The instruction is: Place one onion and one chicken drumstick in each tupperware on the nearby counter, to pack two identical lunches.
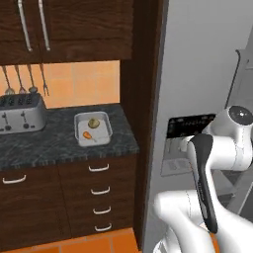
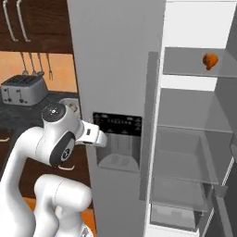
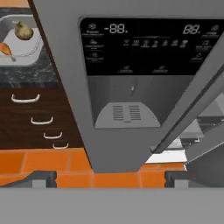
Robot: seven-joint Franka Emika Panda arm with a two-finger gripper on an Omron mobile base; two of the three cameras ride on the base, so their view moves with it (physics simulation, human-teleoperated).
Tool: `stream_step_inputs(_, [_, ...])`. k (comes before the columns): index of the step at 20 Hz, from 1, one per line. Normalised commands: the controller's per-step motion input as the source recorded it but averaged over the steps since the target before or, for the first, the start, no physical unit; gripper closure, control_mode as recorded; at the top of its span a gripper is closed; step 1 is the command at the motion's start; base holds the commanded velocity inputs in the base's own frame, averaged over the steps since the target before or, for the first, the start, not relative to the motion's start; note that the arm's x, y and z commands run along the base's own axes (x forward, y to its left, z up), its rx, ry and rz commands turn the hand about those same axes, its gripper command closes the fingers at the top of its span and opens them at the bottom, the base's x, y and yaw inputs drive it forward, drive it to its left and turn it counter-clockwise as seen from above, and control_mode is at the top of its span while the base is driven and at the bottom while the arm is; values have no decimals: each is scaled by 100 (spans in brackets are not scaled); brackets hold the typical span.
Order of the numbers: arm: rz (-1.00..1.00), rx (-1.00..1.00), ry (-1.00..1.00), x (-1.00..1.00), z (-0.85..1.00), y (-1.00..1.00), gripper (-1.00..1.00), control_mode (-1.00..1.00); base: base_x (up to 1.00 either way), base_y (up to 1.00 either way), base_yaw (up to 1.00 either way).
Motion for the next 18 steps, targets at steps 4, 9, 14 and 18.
stream_step_inputs(4, [0, 0, 0, 0, 0, 0, -100, 100, 0, -91, 0])
stream_step_inputs(9, [0, 0, 0, 0, 0, 0, -100, 100, 0, -77, 0])
stream_step_inputs(14, [0, 0, 0, 0, 0, 0, -100, 100, 9, -34, 0])
stream_step_inputs(18, [0, 0, 0, 0, 0, 0, -100, 100, 4, -54, 0])
